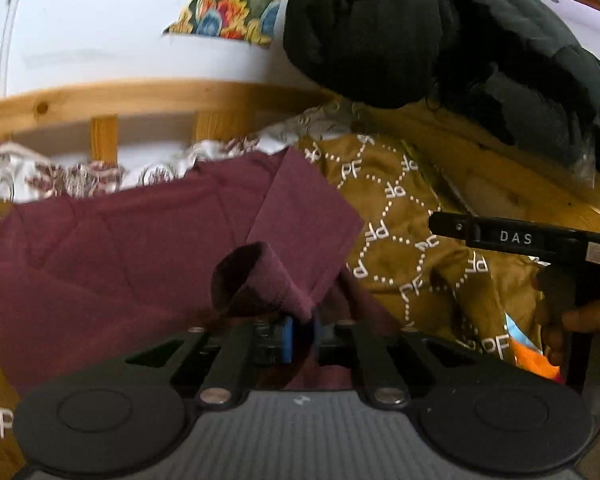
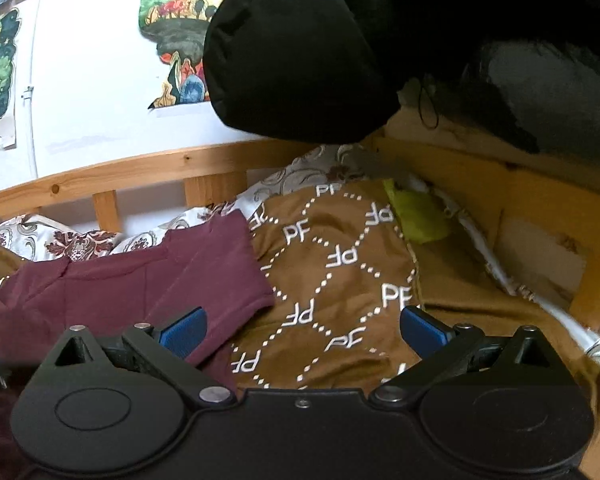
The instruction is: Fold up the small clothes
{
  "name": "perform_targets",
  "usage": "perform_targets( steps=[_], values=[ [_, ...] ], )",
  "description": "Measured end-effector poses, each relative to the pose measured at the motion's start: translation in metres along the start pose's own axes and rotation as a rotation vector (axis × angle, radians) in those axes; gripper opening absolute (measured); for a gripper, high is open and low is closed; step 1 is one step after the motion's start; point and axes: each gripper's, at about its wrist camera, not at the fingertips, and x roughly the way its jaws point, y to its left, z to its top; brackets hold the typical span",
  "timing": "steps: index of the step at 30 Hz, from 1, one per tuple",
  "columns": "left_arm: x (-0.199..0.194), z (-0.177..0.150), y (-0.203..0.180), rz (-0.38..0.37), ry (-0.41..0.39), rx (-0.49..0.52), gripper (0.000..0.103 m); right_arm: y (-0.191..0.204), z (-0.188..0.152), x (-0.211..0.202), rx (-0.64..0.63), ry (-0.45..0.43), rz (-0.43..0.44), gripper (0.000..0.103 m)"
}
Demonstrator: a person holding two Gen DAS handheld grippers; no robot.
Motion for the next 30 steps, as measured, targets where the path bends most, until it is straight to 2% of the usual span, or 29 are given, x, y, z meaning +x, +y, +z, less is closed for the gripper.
perform_targets(
  steps=[1,3,7,10,13,17,19,22,25,27,30],
  values=[
    [-0.004,-0.001,0.003,0.005,0.003,-0.012,0.058,0.001,-0.002,0.002,0.003,0.008,0.01,0.102],
    [-0.017,0.001,0.007,0.028,-0.023,-0.039,0.085,0.007,-0.004,0.004,0.003,0.026,0.033,0.102],
    [-0.041,0.012,0.018,0.042,-0.044,-0.063,0.092,0.024,-0.011,0.006,-0.008,0.057,0.09,0.102],
    [-0.061,0.02,0.03,0.089,-0.044,-0.082,0.099,0.036,-0.016,0.006,-0.029,0.066,0.13,0.102],
    [-0.079,0.025,0.049,0.187,-0.032,-0.097,0.102,0.045,-0.018,0.002,-0.043,0.059,0.179,0.102],
    [-0.085,0.019,0.087,0.459,0.035,-0.108,0.102,0.055,-0.019,-0.002,-0.039,0.07,0.284,0.102],
    [-0.083,0.009,0.113,0.529,0.044,-0.148,0.102,0.063,-0.022,-0.001,-0.036,0.101,0.333,0.102],
    [-0.078,-0.008,0.156,0.518,0.054,-0.318,0.098,0.077,-0.029,0.007,-0.051,0.178,0.368,0.102],
    [-0.072,-0.011,0.185,0.446,0.054,-0.463,0.093,0.087,-0.038,0.017,-0.082,0.244,0.346,0.101],
    [-0.064,-0.009,0.195,0.407,0.047,-0.489,0.09,0.087,-0.042,0.024,-0.084,0.272,0.317,0.099],
    [-0.046,-0.011,0.202,0.37,0.072,-0.491,0.079,0.082,-0.044,0.032,-0.05,0.302,0.28,0.096]
  ],
)
